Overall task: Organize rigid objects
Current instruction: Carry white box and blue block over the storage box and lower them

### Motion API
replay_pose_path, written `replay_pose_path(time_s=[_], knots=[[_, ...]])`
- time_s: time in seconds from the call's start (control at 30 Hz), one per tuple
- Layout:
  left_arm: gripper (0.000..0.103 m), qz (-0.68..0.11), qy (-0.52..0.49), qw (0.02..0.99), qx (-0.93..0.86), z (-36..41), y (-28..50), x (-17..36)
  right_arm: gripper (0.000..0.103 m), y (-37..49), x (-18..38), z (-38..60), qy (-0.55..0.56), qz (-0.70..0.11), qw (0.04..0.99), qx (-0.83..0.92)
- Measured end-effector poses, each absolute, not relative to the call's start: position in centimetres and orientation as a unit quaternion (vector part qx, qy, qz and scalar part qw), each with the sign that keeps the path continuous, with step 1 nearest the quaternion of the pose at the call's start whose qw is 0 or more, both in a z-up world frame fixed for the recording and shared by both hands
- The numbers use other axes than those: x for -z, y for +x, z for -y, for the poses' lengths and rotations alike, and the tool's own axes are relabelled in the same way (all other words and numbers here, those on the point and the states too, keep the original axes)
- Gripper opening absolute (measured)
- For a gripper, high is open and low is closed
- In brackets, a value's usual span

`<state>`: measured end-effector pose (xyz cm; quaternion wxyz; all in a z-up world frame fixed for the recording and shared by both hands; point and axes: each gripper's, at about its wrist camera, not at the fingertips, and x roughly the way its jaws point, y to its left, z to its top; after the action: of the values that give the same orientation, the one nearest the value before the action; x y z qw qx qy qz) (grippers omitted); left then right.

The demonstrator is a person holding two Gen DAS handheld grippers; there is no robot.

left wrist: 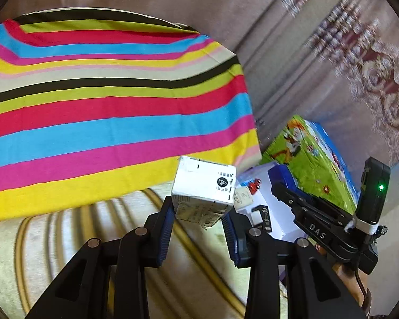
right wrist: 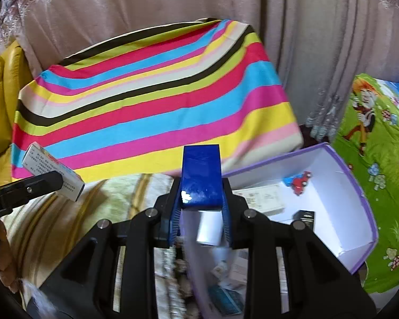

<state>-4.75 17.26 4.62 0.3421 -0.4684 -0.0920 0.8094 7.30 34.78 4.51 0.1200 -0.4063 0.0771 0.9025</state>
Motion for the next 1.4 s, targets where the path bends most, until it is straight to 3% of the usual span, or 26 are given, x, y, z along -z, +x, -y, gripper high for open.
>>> replay_pose_path(time_s=[1.4], knots=[[0.037,-0.033,-0.497,0.431,-0.753,-30.2,-1.7,-3.6,0.031,12.7,-4.3,-43.0,-0.415,-0.072,0.256,-0.87]])
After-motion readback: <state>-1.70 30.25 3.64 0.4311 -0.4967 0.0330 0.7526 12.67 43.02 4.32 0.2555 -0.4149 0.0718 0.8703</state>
